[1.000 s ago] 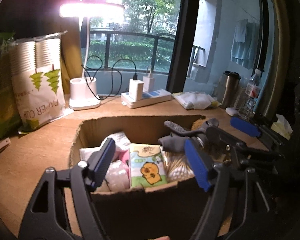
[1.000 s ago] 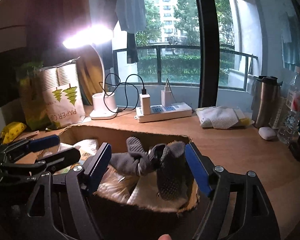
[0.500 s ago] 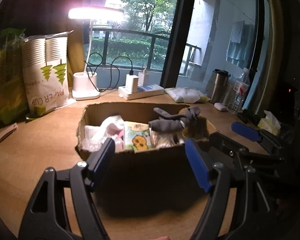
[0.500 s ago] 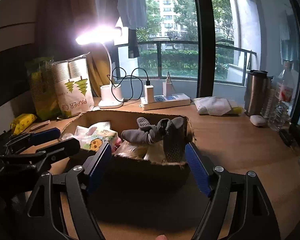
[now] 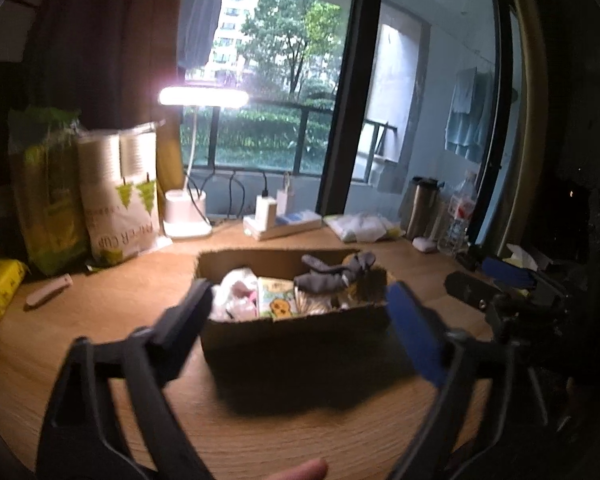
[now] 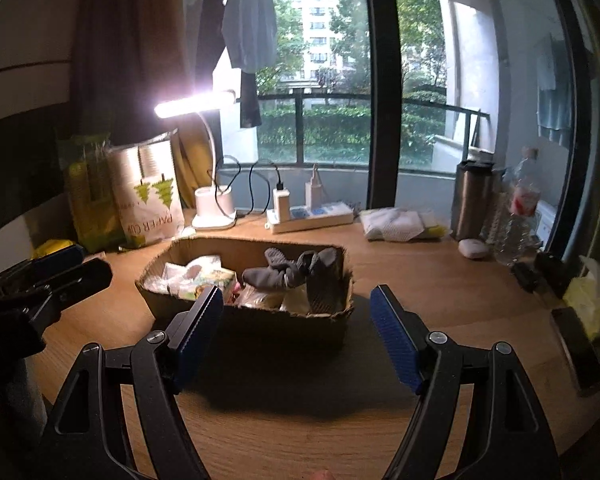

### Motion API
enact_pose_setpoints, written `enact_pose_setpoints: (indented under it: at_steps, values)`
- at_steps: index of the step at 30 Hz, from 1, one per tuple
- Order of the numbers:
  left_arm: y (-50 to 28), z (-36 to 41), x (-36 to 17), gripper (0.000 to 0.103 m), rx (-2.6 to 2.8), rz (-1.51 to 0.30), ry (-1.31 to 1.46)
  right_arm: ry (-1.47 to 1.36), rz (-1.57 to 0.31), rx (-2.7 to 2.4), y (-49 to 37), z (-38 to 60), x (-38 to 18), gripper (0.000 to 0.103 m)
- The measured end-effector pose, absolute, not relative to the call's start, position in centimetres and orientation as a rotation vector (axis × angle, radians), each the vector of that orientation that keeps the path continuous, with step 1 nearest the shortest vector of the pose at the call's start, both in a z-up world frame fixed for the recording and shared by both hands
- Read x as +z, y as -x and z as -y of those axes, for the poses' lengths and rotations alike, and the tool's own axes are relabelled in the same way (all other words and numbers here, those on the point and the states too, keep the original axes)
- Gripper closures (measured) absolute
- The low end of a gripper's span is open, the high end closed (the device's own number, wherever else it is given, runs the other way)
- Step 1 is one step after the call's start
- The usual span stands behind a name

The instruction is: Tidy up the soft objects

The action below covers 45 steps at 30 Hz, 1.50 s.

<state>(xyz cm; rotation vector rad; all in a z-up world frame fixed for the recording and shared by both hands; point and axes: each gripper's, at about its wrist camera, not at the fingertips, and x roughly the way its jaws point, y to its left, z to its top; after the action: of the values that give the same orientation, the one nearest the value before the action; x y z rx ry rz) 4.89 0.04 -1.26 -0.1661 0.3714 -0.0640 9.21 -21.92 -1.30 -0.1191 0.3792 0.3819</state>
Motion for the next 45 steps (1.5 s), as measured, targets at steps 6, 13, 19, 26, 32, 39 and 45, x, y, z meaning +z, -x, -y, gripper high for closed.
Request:
enact_pose_setpoints:
  at_steps: [6, 13, 19, 26, 32, 39, 45]
  values:
    - [-4.0, 0.6, 1.2, 0.007, -0.021, -0.346, 0.096, 0.088, -0.344, 0.347, -8.0, 22.8, 1.3, 0.023]
    - [-3.9, 0.8, 4.0, 0.007, 0.045, -0.359, 0.069, 0.091, -0.295, 0.315, -6.6, 23.0, 4.4, 0.019]
    - [-2.9, 1.2, 6.3, 0.006, 0.044, -0.291, 0.038, 0.103, -0.272, 0.310, -5.4, 23.1, 6.6, 0.019]
    - [-2.6, 1.0, 8.7, 0.005, 0.053, -0.269, 0.048, 0.096, -0.235, 0.293, -4.3, 23.6, 8.9, 0.018]
    - [-1.9, 1.3, 9.8, 0.005, 0.048, -0.241, 0.042, 0.100, -0.225, 0.291, -4.1, 23.5, 9.1, 0.018]
    - [-1.8, 2.0, 9.8, 0.005, 0.033, -0.240, 0.024, 0.101, -0.220, 0.289, -4.1, 23.5, 9.2, 0.018]
    - [-1.8, 2.2, 9.5, 0.005, 0.023, -0.247, 0.025, 0.101, -0.223, 0.287, -4.2, 23.7, 9.3, 0.018]
